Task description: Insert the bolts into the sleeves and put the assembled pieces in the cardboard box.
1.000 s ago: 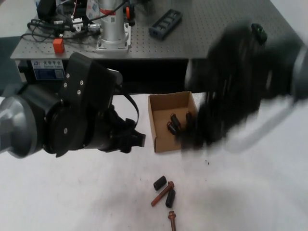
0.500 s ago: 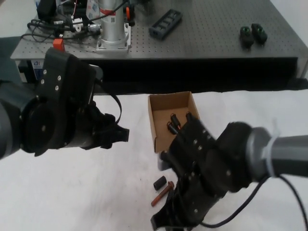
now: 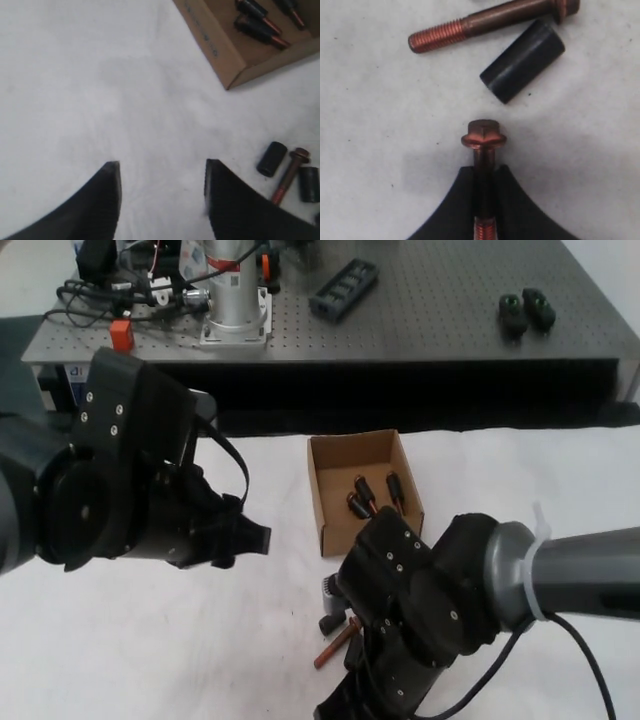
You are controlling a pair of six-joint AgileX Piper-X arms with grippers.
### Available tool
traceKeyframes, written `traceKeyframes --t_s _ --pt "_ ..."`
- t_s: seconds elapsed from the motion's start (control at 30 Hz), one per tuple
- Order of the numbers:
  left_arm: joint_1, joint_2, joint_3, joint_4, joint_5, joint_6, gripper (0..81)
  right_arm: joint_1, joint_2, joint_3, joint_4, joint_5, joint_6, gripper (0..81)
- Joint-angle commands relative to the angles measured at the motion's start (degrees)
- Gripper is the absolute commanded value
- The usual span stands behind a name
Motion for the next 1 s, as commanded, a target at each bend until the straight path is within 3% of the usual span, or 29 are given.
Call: traceKeyframes --t_s 0.0,0.13,0.5,0.7,0.97 --pt "-0.08 -0.56 -0.15 0.01 2.55 0.75 37.5 -1.34 -0.09 0.16 2.4 2.43 -2.2 3.4" --pt "-1.95 0.59 -0.83 0.18 9.77 -1.93 37.5 -6.39 -9.29 3.41 2.99 2.43 -3.31 3.4" --pt "-15.29 19.78 -16.3 8.17 8.49 -0.57 37.5 -23.48 -41.73 16.01 6.81 1.55 -6.83 3.4" --pt "-18.83 31.19 -27.63 18.85 5.02 1.5 37.5 -27.54 -47.97 17.66 9.6 1.55 -7.99 3.4" --pt "-19.34 36.45 -32.46 24.22 1.79 2.47 35.7 -30.11 -48.09 17.64 9.51 1.55 -9.48 3.4"
